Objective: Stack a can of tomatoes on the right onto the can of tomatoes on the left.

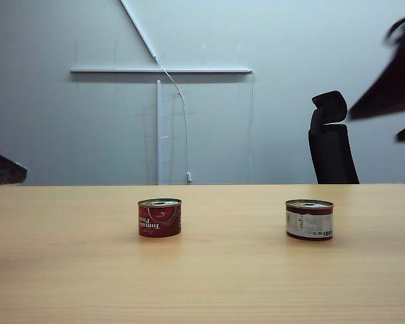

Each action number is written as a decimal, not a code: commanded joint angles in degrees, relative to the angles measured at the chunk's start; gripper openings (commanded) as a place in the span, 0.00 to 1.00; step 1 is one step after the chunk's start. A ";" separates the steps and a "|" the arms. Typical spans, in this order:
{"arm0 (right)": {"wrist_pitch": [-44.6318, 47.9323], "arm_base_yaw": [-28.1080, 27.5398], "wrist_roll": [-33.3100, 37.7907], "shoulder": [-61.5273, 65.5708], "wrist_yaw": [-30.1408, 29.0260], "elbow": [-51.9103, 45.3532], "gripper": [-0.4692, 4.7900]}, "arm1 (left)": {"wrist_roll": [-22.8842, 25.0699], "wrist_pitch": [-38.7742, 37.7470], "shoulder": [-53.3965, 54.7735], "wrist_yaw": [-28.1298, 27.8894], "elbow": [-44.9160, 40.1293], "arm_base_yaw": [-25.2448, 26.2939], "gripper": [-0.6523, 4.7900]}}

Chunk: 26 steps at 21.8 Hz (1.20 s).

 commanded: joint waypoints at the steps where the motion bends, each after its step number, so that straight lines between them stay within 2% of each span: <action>1: 8.61 6.38 -15.45 13.38 6.84 2.45 1.00 | 0.37 0.28 0.04 0.20 0.13 -0.04 0.12; 2: 11.50 8.20 -17.77 18.86 7.54 3.21 1.00 | 0.37 0.31 0.02 0.22 0.13 -0.04 0.12; 4: 17.55 9.92 -17.66 26.67 8.17 4.07 1.00 | 0.37 0.28 0.02 0.22 0.13 -0.04 0.12; 7: 25.31 10.27 -17.09 33.83 14.08 4.20 1.00 | 0.37 0.28 0.02 0.22 0.13 -0.04 0.12; 11: 31.54 10.08 -17.00 41.59 14.10 4.50 1.00 | 0.37 0.31 0.02 0.22 0.13 -0.04 0.12; 16: 37.99 10.08 -8.24 47.54 13.73 4.50 1.00 | 0.37 0.28 0.02 0.22 0.13 -0.02 0.12; 17: 38.49 10.08 -7.69 47.87 13.70 4.52 0.96 | 0.37 0.28 0.02 0.22 0.13 -0.02 0.12; 18: 39.47 10.12 -7.17 48.22 13.70 4.52 0.78 | 0.37 0.28 0.02 0.22 0.13 -0.02 0.12; 19: 39.74 10.12 -6.84 48.22 13.70 4.55 0.66 | 0.37 0.28 0.02 0.22 0.13 -0.02 0.12; 20: 40.04 10.12 -6.84 48.22 13.70 4.57 0.47 | 0.37 0.28 0.04 0.22 0.13 0.00 0.12; 21: 40.11 10.12 -6.84 48.22 13.70 4.57 0.40 | 0.37 0.28 0.04 0.22 0.13 0.02 0.12; 22: 40.13 10.12 -6.80 48.22 13.66 4.57 0.36 | 0.37 0.28 0.04 0.22 0.15 0.09 0.12; 24: 40.85 10.12 -6.05 48.19 12.09 4.57 0.36 | 0.37 0.28 0.04 0.50 0.15 1.38 0.12; 26: 42.45 10.23 -1.18 48.06 7.19 5.42 0.36 | 0.37 0.28 0.04 0.59 0.15 5.09 0.12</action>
